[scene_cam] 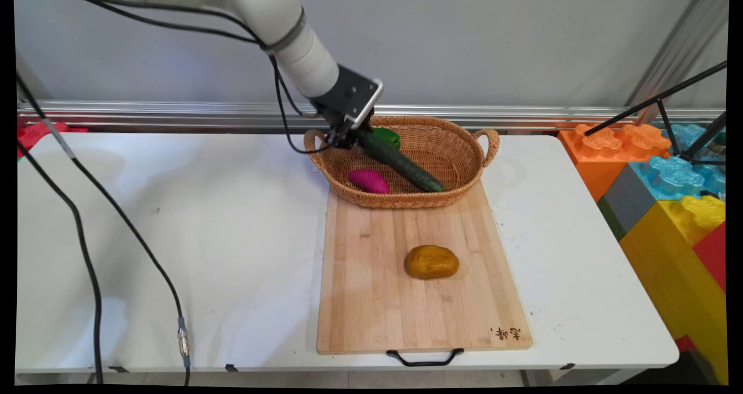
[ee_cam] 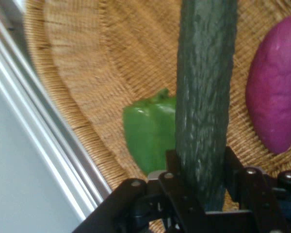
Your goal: Place the picked object on the cutting board
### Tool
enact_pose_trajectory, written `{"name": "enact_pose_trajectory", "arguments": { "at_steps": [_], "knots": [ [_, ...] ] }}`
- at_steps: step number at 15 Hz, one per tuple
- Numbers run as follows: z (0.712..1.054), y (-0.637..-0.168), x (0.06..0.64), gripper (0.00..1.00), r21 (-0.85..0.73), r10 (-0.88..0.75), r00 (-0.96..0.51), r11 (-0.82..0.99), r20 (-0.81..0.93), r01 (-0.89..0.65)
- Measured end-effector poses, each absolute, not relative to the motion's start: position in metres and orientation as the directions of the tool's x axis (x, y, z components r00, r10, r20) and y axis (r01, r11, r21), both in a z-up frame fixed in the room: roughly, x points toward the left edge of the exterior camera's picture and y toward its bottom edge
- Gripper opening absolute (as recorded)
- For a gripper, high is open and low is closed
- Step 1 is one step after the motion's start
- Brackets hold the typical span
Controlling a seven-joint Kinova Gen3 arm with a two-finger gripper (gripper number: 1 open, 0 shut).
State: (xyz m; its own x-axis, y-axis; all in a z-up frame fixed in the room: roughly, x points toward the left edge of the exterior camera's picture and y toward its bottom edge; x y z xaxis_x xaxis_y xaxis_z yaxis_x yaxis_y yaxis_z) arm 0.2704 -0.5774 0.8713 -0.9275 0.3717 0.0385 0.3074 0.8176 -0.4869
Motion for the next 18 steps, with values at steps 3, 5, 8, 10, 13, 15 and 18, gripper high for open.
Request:
{"name": "enact_pose_trajectory", "arguments": {
  "at_steps": [3, 5, 8, 10, 13, 15, 18],
  "knots": [
    [0.903, -0.563, 0.261, 0.00, -0.523, 0.338, -0.937, 0.816, 0.085, 0.247],
    [0.922, -0.555, 0.253, 0.00, -0.540, 0.317, -0.941, 0.816, 0.119, 0.206],
    [0.944, -0.533, 0.239, 0.00, -0.526, 0.272, -0.944, 0.839, 0.186, 0.139],
    [0.954, -0.512, 0.226, 0.00, -0.488, 0.240, -0.942, 0.867, 0.236, 0.098],
    [0.959, -0.485, 0.210, 0.00, -0.431, 0.154, -0.943, 0.902, 0.296, 0.012],
    [0.953, -0.469, 0.203, 0.00, -0.382, 0.071, -0.945, 0.922, 0.319, -0.060],
    [0.938, -0.450, 0.202, 0.00, -0.308, -0.068, -0.941, 0.935, 0.331, -0.176]
  ]
}}
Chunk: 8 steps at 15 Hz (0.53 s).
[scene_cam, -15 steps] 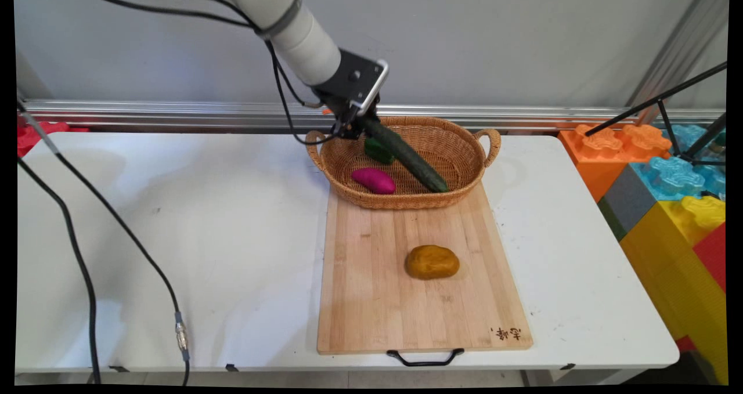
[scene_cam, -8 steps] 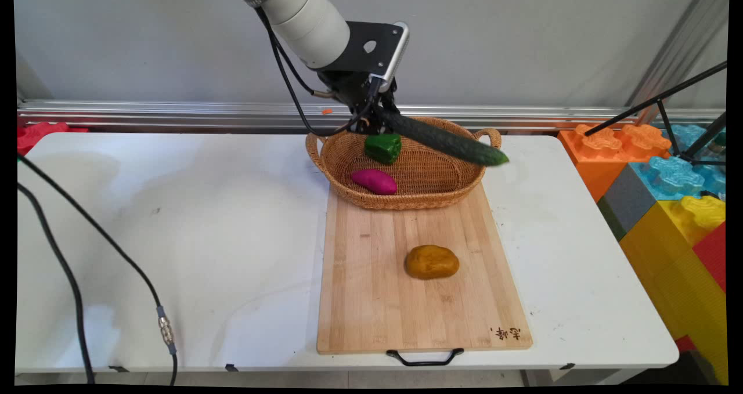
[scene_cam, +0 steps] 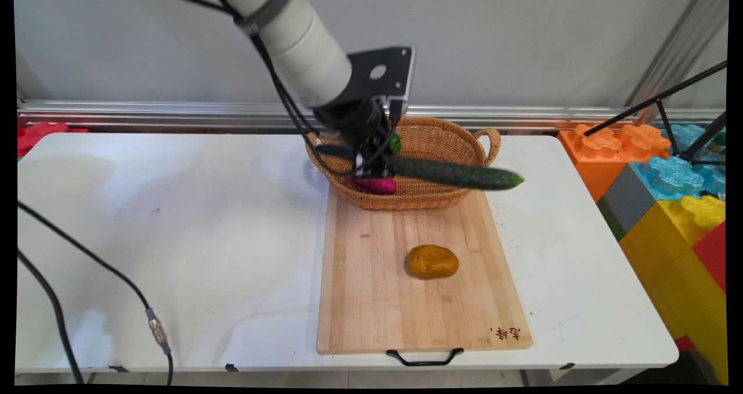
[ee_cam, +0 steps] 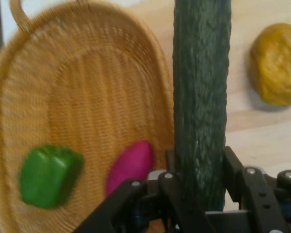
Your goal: Place the picked object on the cutting board
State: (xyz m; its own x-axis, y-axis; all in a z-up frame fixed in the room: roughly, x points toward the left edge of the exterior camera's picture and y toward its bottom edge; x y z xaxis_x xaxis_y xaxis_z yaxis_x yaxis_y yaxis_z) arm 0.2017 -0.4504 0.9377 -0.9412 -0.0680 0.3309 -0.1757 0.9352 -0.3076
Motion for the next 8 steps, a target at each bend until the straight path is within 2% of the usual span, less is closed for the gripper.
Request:
{"name": "enact_pose_trajectory", "arguments": {
  "at_steps": [8],
  "knots": [
    [0.880, -0.424, 0.200, 0.00, -0.163, -0.296, -0.900, 0.919, 0.320, -0.360]
  ]
}}
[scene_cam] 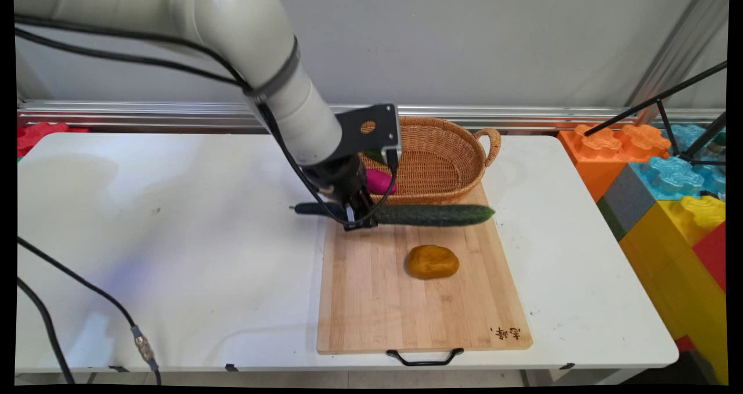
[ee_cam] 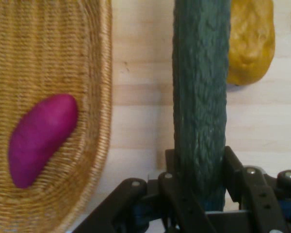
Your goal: Place the picked object on the cutting board
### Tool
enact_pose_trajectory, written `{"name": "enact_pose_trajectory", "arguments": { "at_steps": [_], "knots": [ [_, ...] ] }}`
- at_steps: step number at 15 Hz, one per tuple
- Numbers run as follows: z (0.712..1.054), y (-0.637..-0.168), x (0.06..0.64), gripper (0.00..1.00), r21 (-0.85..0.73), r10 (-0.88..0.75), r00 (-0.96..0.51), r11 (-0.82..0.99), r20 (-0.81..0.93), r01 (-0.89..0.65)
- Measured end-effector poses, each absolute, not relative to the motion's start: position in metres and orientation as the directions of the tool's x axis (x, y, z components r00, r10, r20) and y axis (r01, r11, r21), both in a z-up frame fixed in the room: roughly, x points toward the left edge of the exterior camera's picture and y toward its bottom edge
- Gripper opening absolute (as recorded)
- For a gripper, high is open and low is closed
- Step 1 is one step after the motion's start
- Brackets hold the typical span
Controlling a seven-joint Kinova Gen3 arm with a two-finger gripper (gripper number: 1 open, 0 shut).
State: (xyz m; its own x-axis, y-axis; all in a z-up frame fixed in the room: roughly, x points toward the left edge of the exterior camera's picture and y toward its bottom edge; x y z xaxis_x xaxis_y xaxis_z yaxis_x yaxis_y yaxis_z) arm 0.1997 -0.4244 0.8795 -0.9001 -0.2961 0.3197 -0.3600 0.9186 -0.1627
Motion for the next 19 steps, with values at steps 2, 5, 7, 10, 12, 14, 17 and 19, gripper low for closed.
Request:
{"name": "enact_pose_trajectory", "arguments": {
  "at_steps": [2, 5, 7, 10, 12, 14, 17, 19],
  "knots": [
    [0.865, -0.425, 0.199, 0.00, -0.145, -0.330, -0.889, 0.910, 0.317, -0.389],
    [0.844, -0.429, 0.198, 0.00, -0.126, -0.378, -0.868, 0.892, 0.321, -0.435],
    [0.831, -0.433, 0.195, 0.00, -0.118, -0.402, -0.855, 0.880, 0.327, -0.459],
    [0.816, -0.439, 0.192, 0.00, -0.105, -0.431, -0.838, 0.867, 0.336, -0.488],
    [0.808, -0.443, 0.190, 0.00, -0.099, -0.444, -0.829, 0.860, 0.340, -0.501],
    [0.802, -0.446, 0.188, 1.00, -0.092, -0.452, -0.822, 0.856, 0.346, -0.509],
    [0.797, -0.449, 0.186, 1.00, -0.074, -0.467, -0.811, 0.850, 0.352, -0.521],
    [0.798, -0.450, 0.185, 1.00, -0.060, -0.473, -0.806, 0.849, 0.356, -0.525]
  ]
}}
